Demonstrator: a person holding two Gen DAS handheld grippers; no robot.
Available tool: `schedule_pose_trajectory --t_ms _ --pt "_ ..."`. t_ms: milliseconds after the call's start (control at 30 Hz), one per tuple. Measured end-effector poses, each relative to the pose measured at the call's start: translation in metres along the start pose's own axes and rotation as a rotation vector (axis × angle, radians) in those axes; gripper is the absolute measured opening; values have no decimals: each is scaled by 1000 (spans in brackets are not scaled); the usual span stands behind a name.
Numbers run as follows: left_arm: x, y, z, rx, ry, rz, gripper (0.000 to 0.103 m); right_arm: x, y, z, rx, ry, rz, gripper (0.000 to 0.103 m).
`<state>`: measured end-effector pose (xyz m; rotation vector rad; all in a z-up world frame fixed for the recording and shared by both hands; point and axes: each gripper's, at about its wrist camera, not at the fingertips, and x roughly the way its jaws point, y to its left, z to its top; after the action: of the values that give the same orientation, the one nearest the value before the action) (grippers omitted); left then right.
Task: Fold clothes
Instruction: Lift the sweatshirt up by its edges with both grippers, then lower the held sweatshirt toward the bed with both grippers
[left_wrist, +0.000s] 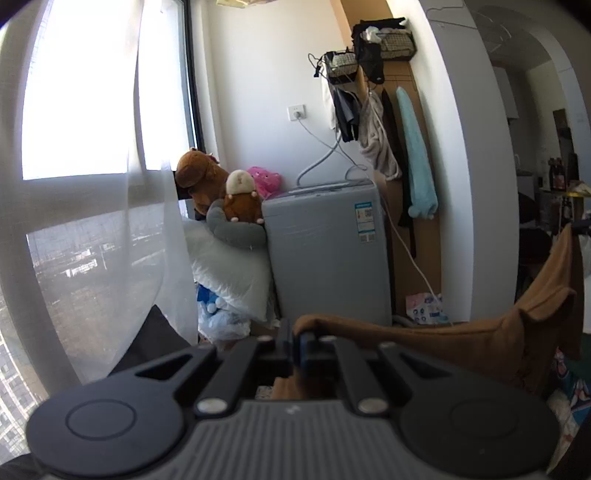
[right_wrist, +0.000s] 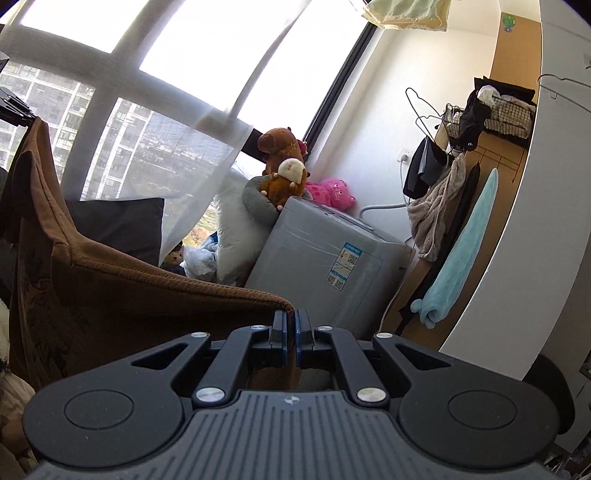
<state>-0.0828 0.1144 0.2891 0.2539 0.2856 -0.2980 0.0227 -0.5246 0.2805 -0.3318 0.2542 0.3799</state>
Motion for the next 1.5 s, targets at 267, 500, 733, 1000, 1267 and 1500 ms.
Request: schedule_pose_trajectory --t_ms 267,500,733,1000,1267,1500 --pt "-18 -1 -11 -14 14 -20 4 -3 6 -16 27 21 23 4" --pt "-51 -4 8 7 -50 -11 4 -35 -2 5 26 -41 -11 4" --pt "-72 5 22 -14 -112 -6 4 -67 -8 29 0 -94 -39 4" --pt "-42 3 5 -36 -40 -44 4 -52 -8 14 11 -38 -21 4" --pt "48 15 -40 -82 132 -61 4 41 3 -34 32 112 56 4" --pt "141 38 -75 -141 237 -62 4 142 3 -71 76 223 77 4"
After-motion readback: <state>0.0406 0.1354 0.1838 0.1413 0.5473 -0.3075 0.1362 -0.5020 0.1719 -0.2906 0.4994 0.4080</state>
